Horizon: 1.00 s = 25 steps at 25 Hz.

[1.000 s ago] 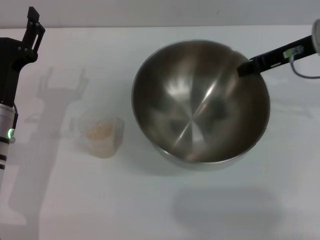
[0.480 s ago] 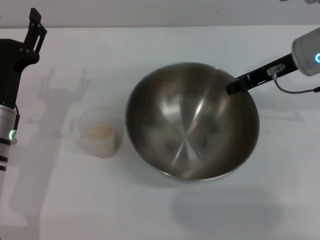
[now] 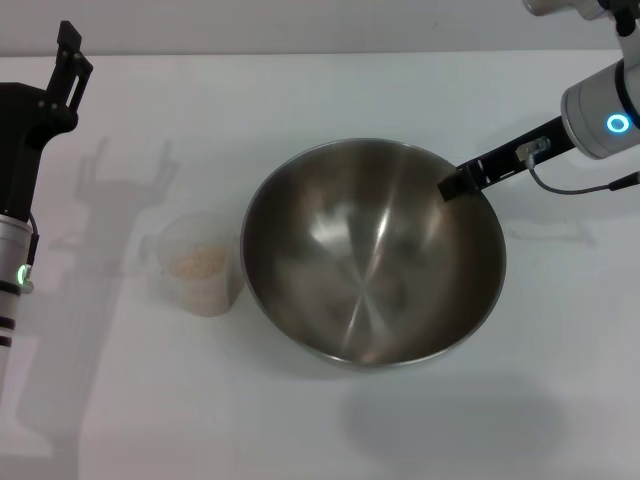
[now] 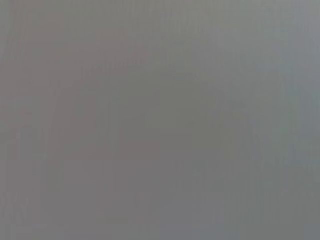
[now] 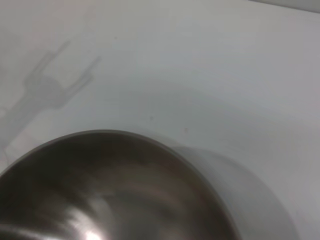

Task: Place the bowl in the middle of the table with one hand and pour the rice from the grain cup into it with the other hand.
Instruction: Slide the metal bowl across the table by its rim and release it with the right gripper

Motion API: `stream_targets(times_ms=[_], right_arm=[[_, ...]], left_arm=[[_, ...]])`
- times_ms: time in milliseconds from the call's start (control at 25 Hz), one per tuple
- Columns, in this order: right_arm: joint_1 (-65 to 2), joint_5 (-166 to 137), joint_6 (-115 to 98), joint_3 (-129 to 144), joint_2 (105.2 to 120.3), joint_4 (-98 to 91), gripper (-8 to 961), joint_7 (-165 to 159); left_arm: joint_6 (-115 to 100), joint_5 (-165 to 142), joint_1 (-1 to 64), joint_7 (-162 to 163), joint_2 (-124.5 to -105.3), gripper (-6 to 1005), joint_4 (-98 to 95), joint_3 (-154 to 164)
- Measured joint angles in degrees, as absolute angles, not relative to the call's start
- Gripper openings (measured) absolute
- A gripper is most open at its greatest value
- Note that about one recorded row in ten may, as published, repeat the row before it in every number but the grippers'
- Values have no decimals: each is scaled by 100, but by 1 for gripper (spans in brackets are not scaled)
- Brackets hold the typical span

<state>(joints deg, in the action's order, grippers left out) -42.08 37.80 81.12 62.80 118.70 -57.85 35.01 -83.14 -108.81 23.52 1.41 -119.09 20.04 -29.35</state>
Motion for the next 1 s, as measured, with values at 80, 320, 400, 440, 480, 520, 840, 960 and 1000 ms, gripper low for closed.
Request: stream_targets(times_ms=[80,320,400,440,480,520,840,960,1000], right_arm=[[-4217,3746,8110,6280,11867,-5764,119,3483],[-4227,3636,8093,6346,11868,-5736,132,3466],[-4229,3633,8093,6398,11873,-5761,137,3474],[-4229,3632,8094,6422,11877,-5787,139,3483],[-4226,3631,8093,6452,11878,-5839,184,3494],[-4210,3630,8090,6496,11879,-5916,229,3500],[-4098,3600,7956,6761,11883,-6737,421,3458],[-4153,3558,7879,6764,11883,-6903,454,3457],[-4164,3555,7841,6766,11883,-6963,466,3457]], left_arm=[[-8314,-10881,2337,141,-11909,765,2028,-2935],[-8321,-10881,2296,141,-11909,762,2075,-2924],[-8332,-10881,2294,141,-11909,761,2075,-2918],[-8340,-10881,2294,141,-11909,761,2075,-2914],[-8352,-10880,2294,141,-11909,760,2075,-2907],[-8367,-10880,2293,141,-11909,760,2074,-2899],[-8546,-10880,2220,141,-11909,756,2074,-2882],[-8661,-10880,2158,141,-11909,754,2074,-2882],[-8702,-10880,2136,141,-11909,754,2074,-2882]])
